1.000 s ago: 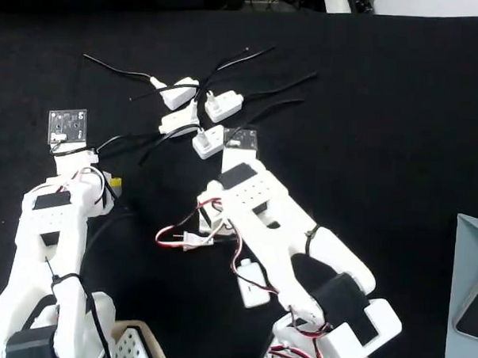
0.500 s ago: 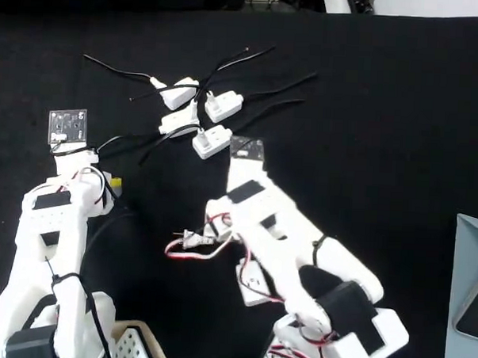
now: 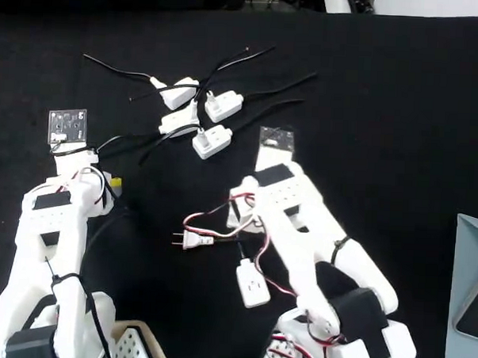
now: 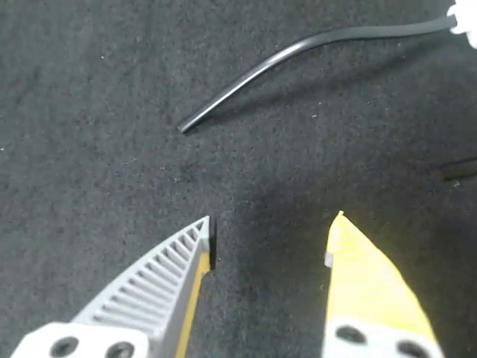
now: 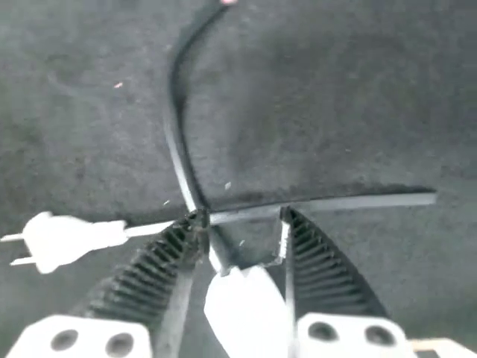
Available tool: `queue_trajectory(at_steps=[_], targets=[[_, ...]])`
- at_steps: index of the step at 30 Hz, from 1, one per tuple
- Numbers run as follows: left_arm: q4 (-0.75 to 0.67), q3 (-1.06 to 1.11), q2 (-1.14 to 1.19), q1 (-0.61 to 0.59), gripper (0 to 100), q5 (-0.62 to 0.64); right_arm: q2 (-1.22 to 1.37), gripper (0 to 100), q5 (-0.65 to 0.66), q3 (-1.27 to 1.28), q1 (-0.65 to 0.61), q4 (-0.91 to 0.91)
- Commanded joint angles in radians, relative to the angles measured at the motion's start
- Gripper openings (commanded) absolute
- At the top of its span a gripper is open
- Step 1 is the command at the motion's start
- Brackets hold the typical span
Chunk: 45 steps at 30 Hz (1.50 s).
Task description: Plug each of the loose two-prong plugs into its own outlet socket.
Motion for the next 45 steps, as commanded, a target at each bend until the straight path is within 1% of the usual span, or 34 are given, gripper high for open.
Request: queue_trajectory(at_steps=[1, 5, 10, 17, 19, 21, 27, 30, 38, 45], targets=[[-0.021, -0.007, -0.020, -0.005, 25, -0.011, -0.033, 15.2, 0.025, 0.053, 0.052, -0.078], [-0.021, -0.007, -0.020, -0.005, 25, -0.011, -0.033, 15.2, 0.041, 0.082, 0.069, -0.114], [-0.021, -0.007, -0.020, -0.005, 25, -0.011, -0.036, 15.2, 0.041, 0.093, 0.072, -0.109], [-0.021, -0.007, -0.020, -0.004, 25, -0.011, -0.041, 15.2, 0.035, -0.073, 0.071, 0.114], [-0.021, -0.007, -0.020, -0.004, 25, -0.011, -0.036, 15.2, 0.035, -0.079, 0.063, 0.135], [-0.021, -0.007, -0.020, -0.004, 25, -0.011, -0.031, 15.2, 0.037, -0.059, 0.061, 0.129], [-0.021, -0.007, -0.020, -0.004, 25, -0.011, -0.031, 15.2, 0.035, 0.051, 0.072, -0.028], [-0.021, -0.007, -0.020, -0.004, 25, -0.011, -0.031, 15.2, 0.034, 0.082, 0.072, -0.074], [-0.021, -0.007, -0.020, -0.004, 25, -0.011, -0.031, 15.3, 0.034, 0.093, 0.072, -0.084], [-0.021, -0.007, -0.020, -0.004, 25, -0.011, -0.033, 15.3, 0.034, 0.054, 0.068, -0.011]])
